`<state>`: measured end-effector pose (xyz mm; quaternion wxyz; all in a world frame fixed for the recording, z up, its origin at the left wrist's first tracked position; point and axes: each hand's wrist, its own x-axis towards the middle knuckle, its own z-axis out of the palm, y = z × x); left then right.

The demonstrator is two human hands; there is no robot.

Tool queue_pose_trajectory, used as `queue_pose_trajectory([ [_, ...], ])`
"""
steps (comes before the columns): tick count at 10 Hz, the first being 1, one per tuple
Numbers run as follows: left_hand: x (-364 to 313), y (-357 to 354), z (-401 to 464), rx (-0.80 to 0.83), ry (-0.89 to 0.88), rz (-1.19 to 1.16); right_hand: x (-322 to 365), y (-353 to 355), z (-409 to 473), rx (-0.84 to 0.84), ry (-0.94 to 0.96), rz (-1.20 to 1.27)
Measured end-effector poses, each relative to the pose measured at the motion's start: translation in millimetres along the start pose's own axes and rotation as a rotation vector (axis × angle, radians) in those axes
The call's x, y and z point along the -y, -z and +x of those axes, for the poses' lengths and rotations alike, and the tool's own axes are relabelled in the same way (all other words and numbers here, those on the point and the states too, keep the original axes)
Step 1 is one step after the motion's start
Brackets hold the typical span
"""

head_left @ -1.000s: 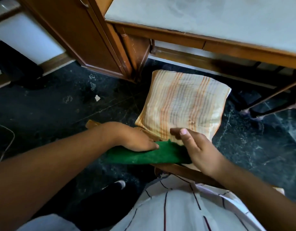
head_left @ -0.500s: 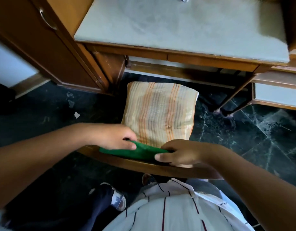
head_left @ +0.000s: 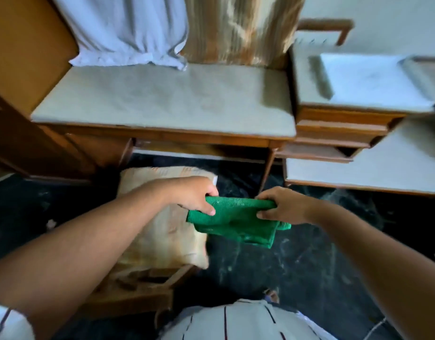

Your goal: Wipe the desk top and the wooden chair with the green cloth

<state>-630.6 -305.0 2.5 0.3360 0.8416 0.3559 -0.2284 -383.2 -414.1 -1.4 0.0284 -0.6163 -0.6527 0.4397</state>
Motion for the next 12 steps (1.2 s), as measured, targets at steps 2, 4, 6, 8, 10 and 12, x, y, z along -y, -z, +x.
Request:
queue_pose_trajectory([
  [2,-104.1,45.9,90.7,-0.288,-0.140,0.006,-86.5,102.4,-41.0,-0.197,-0.190,-0.309],
  [4,-165.0,78.7,176.9,-0.495,-0.123,-0.052,-148.9,169.3,-40.0,-0.380,-0.254,-0.297],
  [6,-203.7,139.0,277.1,-0.534,-0.262,-0.121,-223.0,270.2,-10.2,-0.477,-0.304,-0.203],
  [8,-265.9,278.3,364.6,-0.799,-0.372,-0.142,-256.5,420.6,16.6,-1.008,-0.249,-0.253],
  [10,-278.3,290.3,460.1,-0.393,-0.309,0.171,-328.5,440.0,57.8,-0.585,-0.480,-0.374],
  [12,-261.6,258.1,499.1,-0.194,-0.245,0.510,-369.0,407.0,96.5,-0.475,-0.548,-0.472],
])
